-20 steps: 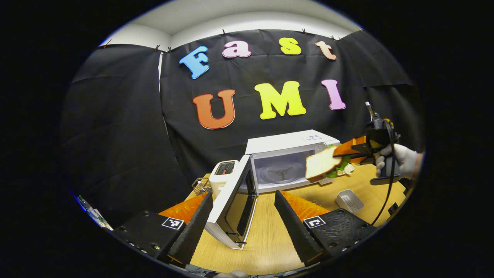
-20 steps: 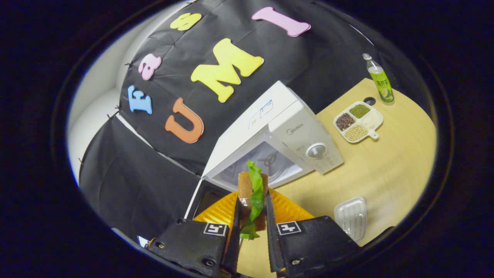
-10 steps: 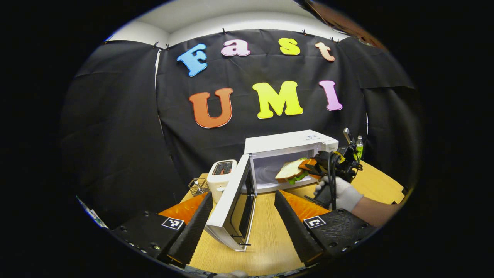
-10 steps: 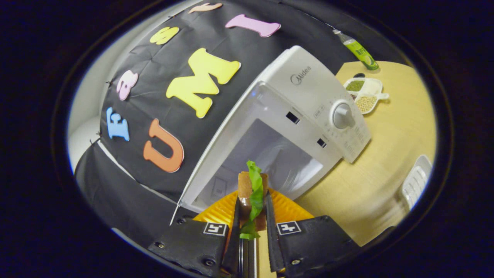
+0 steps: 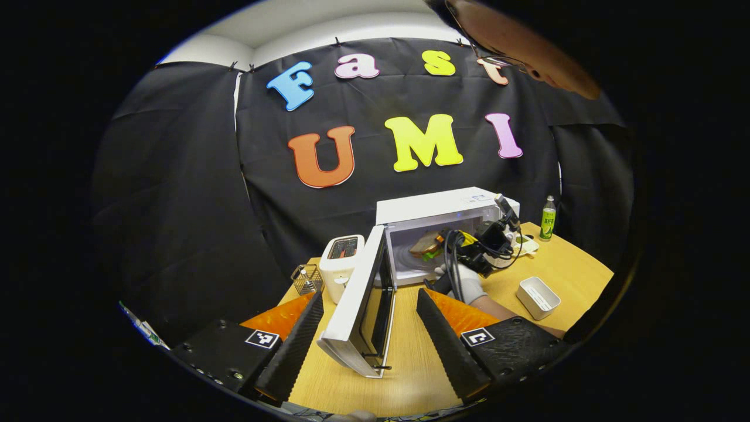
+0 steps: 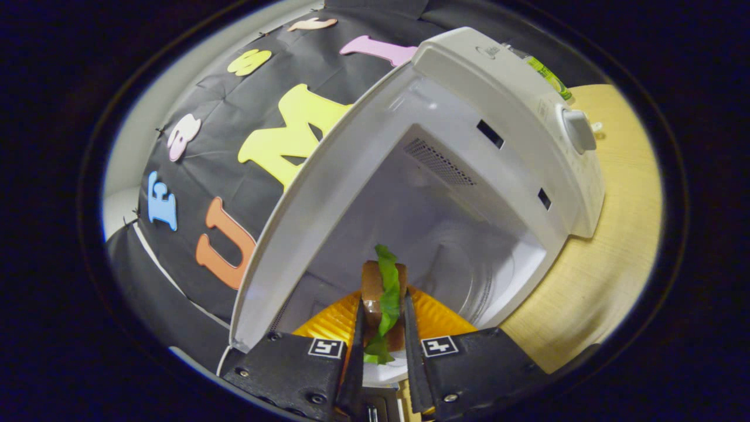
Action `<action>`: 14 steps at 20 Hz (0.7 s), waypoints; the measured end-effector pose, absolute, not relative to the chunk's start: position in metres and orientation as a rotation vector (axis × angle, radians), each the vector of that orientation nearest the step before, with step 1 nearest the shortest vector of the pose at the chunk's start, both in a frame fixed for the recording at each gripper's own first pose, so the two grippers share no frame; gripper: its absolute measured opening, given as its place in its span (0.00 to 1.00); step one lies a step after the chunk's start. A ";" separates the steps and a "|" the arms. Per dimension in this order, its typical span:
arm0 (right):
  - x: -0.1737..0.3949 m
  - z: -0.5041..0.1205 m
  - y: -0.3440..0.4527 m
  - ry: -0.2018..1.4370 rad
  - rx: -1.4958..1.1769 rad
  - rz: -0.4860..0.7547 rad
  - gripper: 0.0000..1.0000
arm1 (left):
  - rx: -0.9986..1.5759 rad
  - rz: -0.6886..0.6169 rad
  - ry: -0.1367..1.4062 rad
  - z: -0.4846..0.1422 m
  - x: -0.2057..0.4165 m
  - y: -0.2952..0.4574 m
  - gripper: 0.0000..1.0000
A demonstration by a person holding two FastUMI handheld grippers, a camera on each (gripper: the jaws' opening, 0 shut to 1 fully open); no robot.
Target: Open the microwave oven with the left hand, put the food in, and close the microwave oven.
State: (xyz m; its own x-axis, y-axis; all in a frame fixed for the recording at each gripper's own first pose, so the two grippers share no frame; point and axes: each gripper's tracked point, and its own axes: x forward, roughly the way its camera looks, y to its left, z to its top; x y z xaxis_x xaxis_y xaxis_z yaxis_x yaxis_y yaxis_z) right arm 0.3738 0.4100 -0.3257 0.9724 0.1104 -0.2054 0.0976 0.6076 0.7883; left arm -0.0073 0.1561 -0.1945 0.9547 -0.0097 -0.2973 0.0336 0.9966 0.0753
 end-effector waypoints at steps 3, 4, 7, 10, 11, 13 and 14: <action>0.380 -0.344 0.405 0.258 0.882 -0.035 0.37 | 0.091 -0.021 0.296 -0.193 -0.004 0.158 0.97; 0.380 -0.352 0.403 0.283 0.837 -0.048 0.30 | 0.085 -0.025 0.299 -0.194 -0.003 0.156 0.96; 0.380 -0.359 0.395 0.295 0.665 -0.076 0.41 | 0.074 -0.025 0.299 -0.195 -0.001 0.156 0.97; 0.376 -0.345 0.382 0.242 0.475 -0.102 0.66 | 0.075 -0.017 0.298 -0.198 0.001 0.159 0.97; 0.375 -0.340 0.383 0.224 0.433 -0.092 0.78 | 0.074 -0.012 0.296 -0.198 0.001 0.160 0.97; 0.371 -0.330 0.386 0.202 0.388 -0.067 0.96 | 0.075 -0.007 0.292 -0.198 0.002 0.162 0.97; 0.369 -0.326 0.388 0.204 0.371 -0.053 0.98 | 0.076 -0.004 0.290 -0.197 0.001 0.163 0.97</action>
State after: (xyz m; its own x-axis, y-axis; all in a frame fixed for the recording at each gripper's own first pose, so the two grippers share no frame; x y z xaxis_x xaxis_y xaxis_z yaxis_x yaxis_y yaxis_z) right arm 0.3689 0.3876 -0.3265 0.9781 -0.0143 -0.2074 0.0888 0.9309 0.3544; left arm 0.0012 0.1629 -0.1965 0.9584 0.0065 -0.2855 0.0153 0.9971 0.0743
